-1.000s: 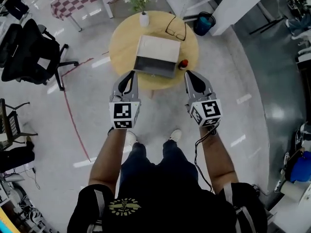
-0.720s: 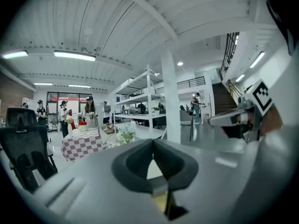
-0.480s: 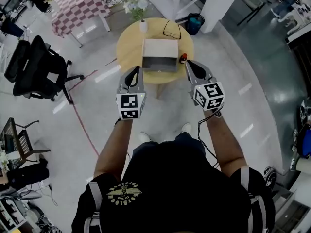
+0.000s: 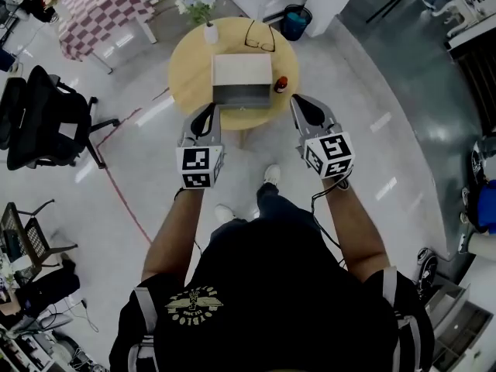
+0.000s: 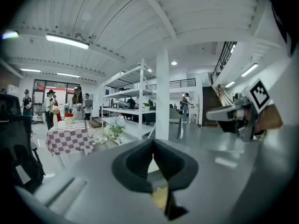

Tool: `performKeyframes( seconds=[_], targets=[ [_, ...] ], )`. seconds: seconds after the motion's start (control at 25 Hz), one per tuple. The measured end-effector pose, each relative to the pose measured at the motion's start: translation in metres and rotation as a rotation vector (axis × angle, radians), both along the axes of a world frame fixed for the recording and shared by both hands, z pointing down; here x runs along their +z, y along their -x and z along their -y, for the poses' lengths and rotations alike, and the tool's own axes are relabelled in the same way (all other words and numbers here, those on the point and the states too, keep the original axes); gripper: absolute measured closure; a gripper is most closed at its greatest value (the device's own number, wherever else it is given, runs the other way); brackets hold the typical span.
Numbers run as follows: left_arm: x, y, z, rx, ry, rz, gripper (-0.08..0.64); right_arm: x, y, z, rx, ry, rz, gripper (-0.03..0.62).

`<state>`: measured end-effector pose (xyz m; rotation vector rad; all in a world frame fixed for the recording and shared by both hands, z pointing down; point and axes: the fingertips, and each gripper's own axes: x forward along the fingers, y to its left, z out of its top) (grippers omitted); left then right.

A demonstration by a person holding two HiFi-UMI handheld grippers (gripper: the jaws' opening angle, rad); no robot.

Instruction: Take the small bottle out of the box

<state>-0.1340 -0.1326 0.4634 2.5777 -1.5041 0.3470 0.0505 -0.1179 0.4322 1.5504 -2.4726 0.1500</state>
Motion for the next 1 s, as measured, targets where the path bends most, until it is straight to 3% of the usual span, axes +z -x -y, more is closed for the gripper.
performKeyframes(
  seconds=[0.24, 0.56, 0.76, 0.88, 1.0],
  targets=[
    [0.015, -0.047, 0.049, -0.046, 0.011, 0.048, 0.56, 0.025, -0.06, 0.066, -0.045, 0.015, -0.001, 0.584],
    [0.041, -0.078, 0.096, -0.122, 0.062, 0.109, 0.56, 0.069, -0.11, 0.144, -0.152, 0.07, -0.025, 0.584],
    [0.049, -0.081, 0.108, -0.176, 0.084, 0.122, 0.56, 0.119, -0.11, 0.168, -0.226, 0.131, -0.079, 0.584],
    [0.06, -0.081, 0.115, -0.167, 0.12, 0.12, 0.56, 0.152, -0.101, 0.178, -0.257, 0.182, -0.087, 0.583],
    [0.076, -0.069, 0.12, -0.144, 0.165, 0.117, 0.56, 0.189, -0.082, 0.18, -0.278, 0.254, -0.096, 0.518]
  ],
)
